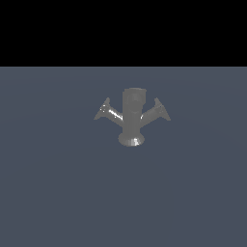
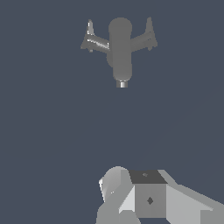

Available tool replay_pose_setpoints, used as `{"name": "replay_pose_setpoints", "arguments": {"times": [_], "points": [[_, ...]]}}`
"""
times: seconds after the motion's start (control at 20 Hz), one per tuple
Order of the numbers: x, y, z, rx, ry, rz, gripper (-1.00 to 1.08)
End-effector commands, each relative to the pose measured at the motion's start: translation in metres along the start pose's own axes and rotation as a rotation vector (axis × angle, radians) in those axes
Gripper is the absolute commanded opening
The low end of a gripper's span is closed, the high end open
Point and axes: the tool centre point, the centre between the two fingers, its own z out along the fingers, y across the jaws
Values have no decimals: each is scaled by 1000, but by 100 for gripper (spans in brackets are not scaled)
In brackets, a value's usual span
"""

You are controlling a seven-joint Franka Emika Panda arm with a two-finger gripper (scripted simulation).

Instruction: Turn on the faucet by rotating a designated handle.

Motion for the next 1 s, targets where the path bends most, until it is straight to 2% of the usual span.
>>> {"name": "replay_pose_setpoints", "arguments": {"times": [0.0, 0.05, 0.1, 0.15, 0.2, 0.25, 0.35, 0.45, 0.5, 0.55, 0.6, 0.65, 0.7, 0.75, 0.8, 0.85, 0.9, 0.95], "points": [[-1, 2, 19, 20, -69, 16, -32], [-7, 9, 54, 20, -162, 21, -13], [7, -4, 61, 38, -149, 6, -8], [22, -6, 63, 15, -115, -2, -3], [25, -26, 86, -7, -147, -24, 11], [31, -7, 100, 19, -163, 43, 25], [56, -25, 113, 16, -143, 49, -2], [67, -7, 146, 78, -179, 181, 20], [75, -51, 152, 45, -173, 87, 30], [74, -56, 152, 41, -172, 75, 30], [93, -37, 153, 56, -147, 147, 37], [95, -41, 173, 44, -165, 154, 51], [116, -24, 171, 41, -130, 233, 53], [128, -41, 177, 7, -111, 207, 55], [143, -28, 183, -11, -93, 246, 37], [154, -34, 191, 4, -79, 262, 32], [159, -46, 207, 2, -84, 256, 36], [173, -62, 210, -44, -46, 200, 31]]}}
